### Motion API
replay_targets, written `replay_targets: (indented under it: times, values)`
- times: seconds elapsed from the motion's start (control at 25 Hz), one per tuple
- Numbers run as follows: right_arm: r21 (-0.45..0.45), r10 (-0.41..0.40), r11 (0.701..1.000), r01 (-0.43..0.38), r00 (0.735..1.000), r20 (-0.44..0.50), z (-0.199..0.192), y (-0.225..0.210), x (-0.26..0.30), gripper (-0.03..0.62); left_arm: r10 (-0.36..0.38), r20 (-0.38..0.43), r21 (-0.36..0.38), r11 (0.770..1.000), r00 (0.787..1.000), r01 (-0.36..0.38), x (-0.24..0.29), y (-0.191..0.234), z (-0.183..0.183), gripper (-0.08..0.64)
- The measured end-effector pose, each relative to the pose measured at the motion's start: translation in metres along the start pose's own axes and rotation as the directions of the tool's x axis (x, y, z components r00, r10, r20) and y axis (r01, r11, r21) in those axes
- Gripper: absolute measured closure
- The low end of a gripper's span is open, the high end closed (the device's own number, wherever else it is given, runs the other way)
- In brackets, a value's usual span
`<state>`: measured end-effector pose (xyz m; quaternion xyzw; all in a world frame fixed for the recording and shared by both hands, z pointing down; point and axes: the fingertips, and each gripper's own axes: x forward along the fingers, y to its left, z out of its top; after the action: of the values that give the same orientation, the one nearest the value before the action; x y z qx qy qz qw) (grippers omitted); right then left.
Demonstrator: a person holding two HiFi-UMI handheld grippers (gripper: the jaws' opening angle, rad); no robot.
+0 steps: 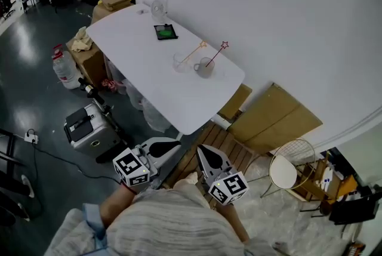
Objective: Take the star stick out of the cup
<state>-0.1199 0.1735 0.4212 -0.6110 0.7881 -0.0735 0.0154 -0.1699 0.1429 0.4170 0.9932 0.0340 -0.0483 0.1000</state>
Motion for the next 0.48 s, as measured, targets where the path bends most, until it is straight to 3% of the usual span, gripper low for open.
replay_targets:
  times: [0.16, 0.48]
  values:
    - [-0.017, 0.093, 0.996, -0.092, 0.996, 0.009, 0.002, 0.016, 0.004, 0.583, -0.009, -0.002, 0.002, 1.0, 1.0, 0.009, 0.0, -0.002, 0.001, 0.544]
    - [-0.001, 0.106, 0.994, -0.106, 0.994, 0.013, -0.001, 0.022, 0.012, 0.583, 0.028, -0.009, -0.001, 1.0, 1.0, -0.028, -0.019, 0.004, -0.004, 0.543]
